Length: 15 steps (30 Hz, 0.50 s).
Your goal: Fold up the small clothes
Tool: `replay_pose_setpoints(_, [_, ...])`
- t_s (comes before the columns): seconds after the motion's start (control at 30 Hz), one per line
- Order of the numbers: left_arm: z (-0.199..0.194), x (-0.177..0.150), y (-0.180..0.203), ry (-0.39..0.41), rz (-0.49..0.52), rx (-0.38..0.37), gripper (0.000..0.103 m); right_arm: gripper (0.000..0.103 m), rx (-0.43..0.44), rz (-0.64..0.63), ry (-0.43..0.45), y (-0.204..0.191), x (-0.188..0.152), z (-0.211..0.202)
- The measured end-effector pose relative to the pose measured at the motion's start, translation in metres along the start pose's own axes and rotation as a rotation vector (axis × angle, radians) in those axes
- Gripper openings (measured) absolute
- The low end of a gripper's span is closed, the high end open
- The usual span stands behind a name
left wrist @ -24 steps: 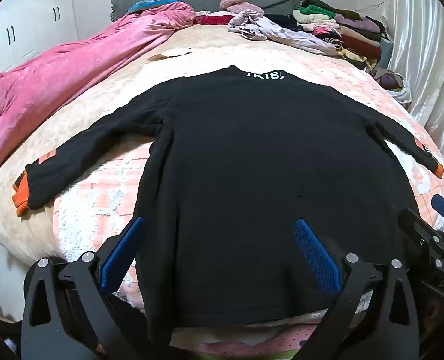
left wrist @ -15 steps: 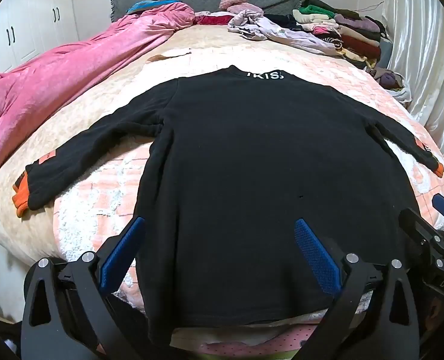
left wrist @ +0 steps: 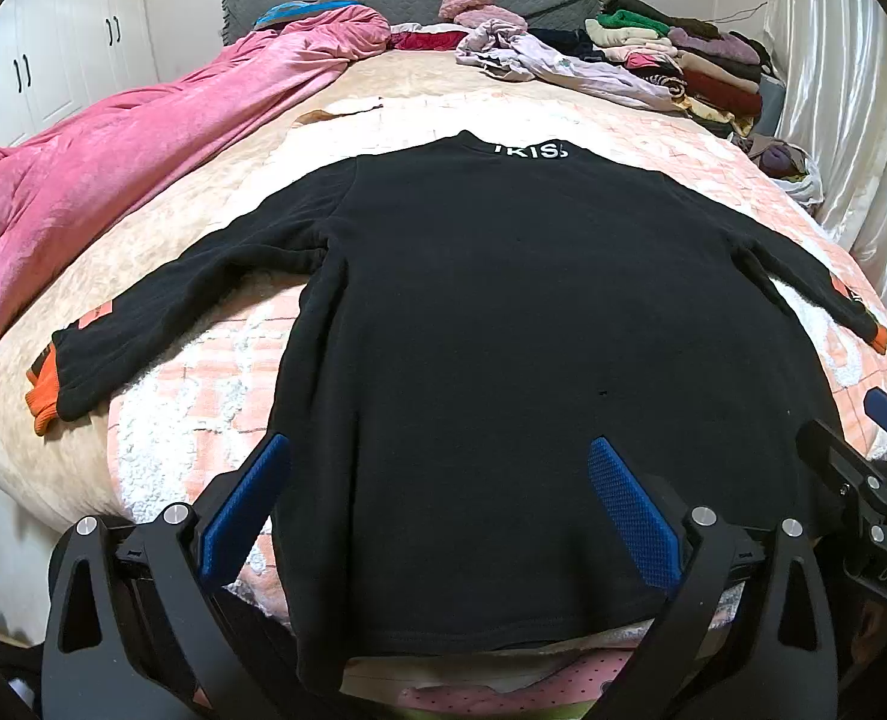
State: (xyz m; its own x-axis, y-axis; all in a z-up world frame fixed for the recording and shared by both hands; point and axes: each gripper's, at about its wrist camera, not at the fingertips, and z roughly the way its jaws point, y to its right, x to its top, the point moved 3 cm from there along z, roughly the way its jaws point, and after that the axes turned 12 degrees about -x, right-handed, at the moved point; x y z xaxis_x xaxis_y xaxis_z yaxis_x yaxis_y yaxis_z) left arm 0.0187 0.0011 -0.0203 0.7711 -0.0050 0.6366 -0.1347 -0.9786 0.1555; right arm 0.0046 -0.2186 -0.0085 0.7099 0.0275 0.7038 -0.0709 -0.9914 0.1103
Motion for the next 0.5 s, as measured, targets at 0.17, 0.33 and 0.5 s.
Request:
replay_pose_setpoints(0.17, [0.0025, -0.0015, 0.0013, -0.001, -0.001, 0.000, 0.099, 0.095, -0.001, -0.002, 0.000, 0.0000, -0.0002, -0.0003])
replay_pose_setpoints(0.33, [0.0027, -0.0026, 0.0033, -0.002, 0.003, -0.001, 0.099, 0.095, -0.005, -0.004, 0.001, -0.0008, -0.0003, -0.0005])
replay_pose_setpoints(0.5, [0.0019, -0.0032, 0.0039, 0.004, -0.001, 0.001, 0.099, 0.095, -0.003, -0.002, 0.001, -0.0005, -0.0002, -0.0004])
